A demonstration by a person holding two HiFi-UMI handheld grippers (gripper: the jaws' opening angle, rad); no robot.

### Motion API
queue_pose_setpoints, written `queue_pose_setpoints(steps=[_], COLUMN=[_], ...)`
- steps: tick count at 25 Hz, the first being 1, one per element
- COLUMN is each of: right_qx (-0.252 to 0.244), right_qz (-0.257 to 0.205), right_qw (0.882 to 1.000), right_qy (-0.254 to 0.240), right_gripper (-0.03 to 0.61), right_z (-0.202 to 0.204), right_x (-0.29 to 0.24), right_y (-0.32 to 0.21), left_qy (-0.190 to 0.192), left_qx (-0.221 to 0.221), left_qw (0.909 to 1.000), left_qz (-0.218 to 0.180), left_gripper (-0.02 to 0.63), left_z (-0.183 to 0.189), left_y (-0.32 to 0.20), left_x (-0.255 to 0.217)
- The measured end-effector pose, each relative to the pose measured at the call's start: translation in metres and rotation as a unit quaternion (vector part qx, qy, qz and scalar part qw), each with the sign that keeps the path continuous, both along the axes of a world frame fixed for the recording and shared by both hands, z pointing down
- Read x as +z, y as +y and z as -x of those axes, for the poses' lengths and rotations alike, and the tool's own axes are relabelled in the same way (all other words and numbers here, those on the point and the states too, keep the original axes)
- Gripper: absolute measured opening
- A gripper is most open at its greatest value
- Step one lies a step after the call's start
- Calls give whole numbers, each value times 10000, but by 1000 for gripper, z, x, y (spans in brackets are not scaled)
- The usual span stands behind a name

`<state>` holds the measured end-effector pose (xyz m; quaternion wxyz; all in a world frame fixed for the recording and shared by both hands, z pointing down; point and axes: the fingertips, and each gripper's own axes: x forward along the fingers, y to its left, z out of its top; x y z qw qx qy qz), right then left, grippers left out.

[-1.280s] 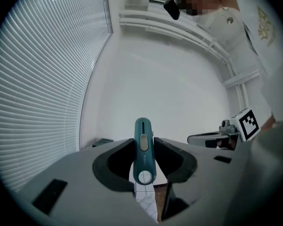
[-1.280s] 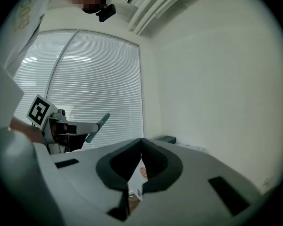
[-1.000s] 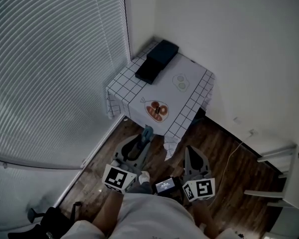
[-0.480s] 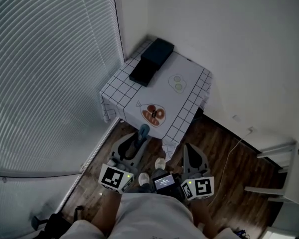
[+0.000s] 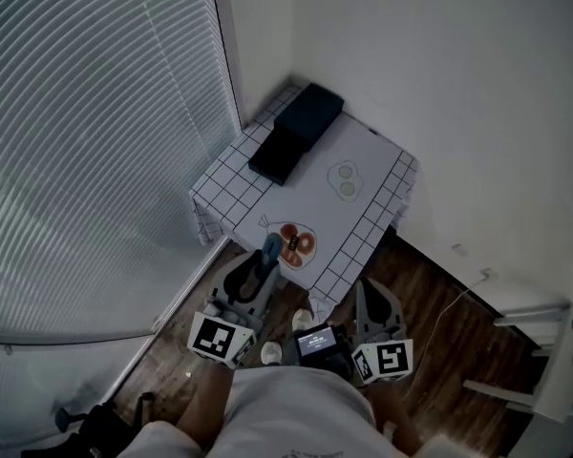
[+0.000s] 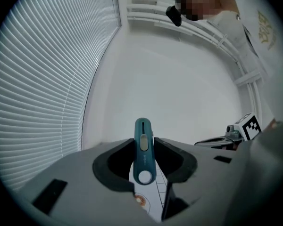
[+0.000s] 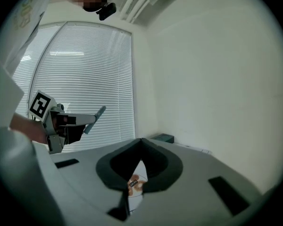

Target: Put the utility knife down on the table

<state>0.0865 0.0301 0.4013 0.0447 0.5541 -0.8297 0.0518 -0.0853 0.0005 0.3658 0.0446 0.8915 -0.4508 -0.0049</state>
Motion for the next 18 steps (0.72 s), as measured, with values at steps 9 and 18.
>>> queue_pose_setpoints(steps=[9,18], right_qx=[69,153], right_qz=[112,162], right_qw=[9989,9988], right_qy=[-450,-432], right_gripper=[8,8], right_z=[-28,-43], right_x=[6,13], right_y=[-52,-71], left_qy=[-138,-225], left_qx=[-154,-142], left_qw=[9997,9995], left_qz=[138,160], left_gripper=[138,138], left_z=[-24,-32], left_y=[-45,-67], left_x=[7,5])
